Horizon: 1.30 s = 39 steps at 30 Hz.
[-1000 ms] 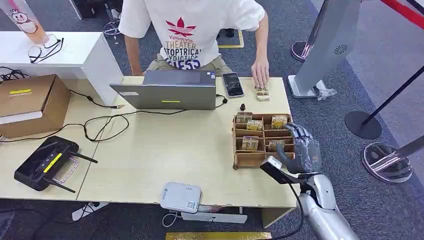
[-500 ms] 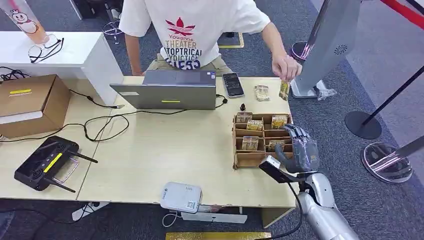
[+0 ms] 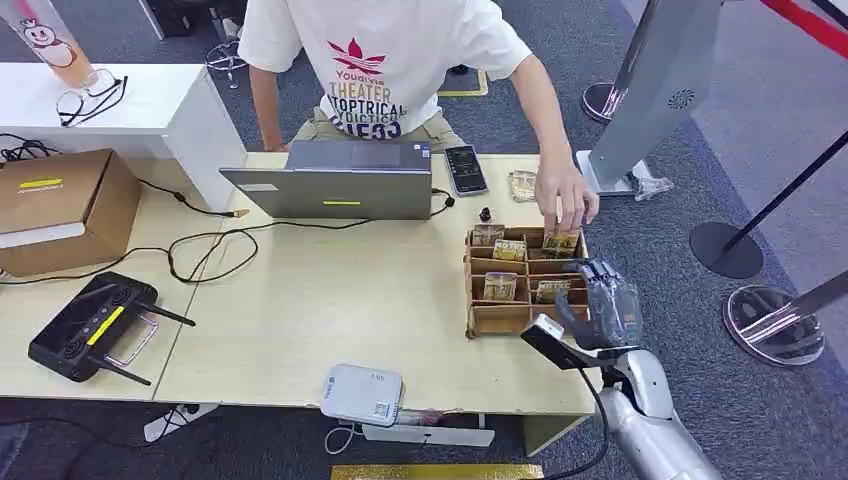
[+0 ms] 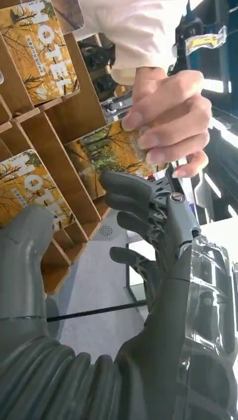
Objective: Pass the card to the sensor for recognition and then transmit it.
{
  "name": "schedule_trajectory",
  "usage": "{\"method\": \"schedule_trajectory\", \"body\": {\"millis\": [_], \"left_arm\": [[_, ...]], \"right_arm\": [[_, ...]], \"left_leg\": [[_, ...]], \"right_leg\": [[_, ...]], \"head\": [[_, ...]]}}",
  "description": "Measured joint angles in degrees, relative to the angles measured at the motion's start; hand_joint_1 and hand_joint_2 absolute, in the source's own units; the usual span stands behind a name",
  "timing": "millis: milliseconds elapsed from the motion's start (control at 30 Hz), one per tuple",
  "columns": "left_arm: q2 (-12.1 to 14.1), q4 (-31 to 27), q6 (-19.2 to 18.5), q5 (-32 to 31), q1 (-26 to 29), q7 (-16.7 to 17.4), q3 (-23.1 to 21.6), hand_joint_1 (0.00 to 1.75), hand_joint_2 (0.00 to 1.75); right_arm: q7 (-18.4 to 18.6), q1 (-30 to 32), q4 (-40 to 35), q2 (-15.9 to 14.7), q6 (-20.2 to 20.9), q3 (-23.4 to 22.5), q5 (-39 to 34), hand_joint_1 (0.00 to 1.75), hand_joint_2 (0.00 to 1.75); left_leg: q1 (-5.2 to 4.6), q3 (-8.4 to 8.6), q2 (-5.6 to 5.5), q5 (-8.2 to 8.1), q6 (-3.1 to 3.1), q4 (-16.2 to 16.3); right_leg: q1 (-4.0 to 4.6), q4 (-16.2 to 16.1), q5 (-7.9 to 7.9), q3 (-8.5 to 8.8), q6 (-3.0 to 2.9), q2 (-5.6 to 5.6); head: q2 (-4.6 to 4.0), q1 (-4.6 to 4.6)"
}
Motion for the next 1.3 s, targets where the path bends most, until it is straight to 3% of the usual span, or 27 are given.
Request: {"method": "schedule_trajectory", "body": {"millis": [367,1000,1300], "left_arm": [[0.3,0.0,0.0,0.5,0.4,-0.7,0.0,0.00,0.00],[0.3,0.0,0.1,0.5,0.7,-1.3,0.1,0.00,0.00],[0.3,0.0,0.4,0.5,0.7,-0.9,0.1,0.00,0.00]], "right_arm": [[0.4,-0.4,0.5,-0.4,1.0,0.6,0.0,0.73,1.75],[0.5,-0.5,1.0,-1.6,1.5,1.1,-0.2,0.77,1.75],[2.2,-2.4,1.7,-2.5,5.2,2.7,0.4,0.73,1.75]], "left_leg": [[0.00,-0.01,0.00,0.00,0.00,0.0],[0.00,-0.01,-0.01,0.00,0.00,0.0],[0.00,0.01,0.01,0.00,0.00,0.0]], "right_leg": [[0.00,0.0,0.00,0.00,0.00,-0.01],[0.00,0.0,0.00,0.00,0.00,-0.01],[0.00,0.0,0.01,0.01,0.00,0.01]], "head": [[0.00,0.00],[0.00,0.00],[0.00,-0.02]]}}
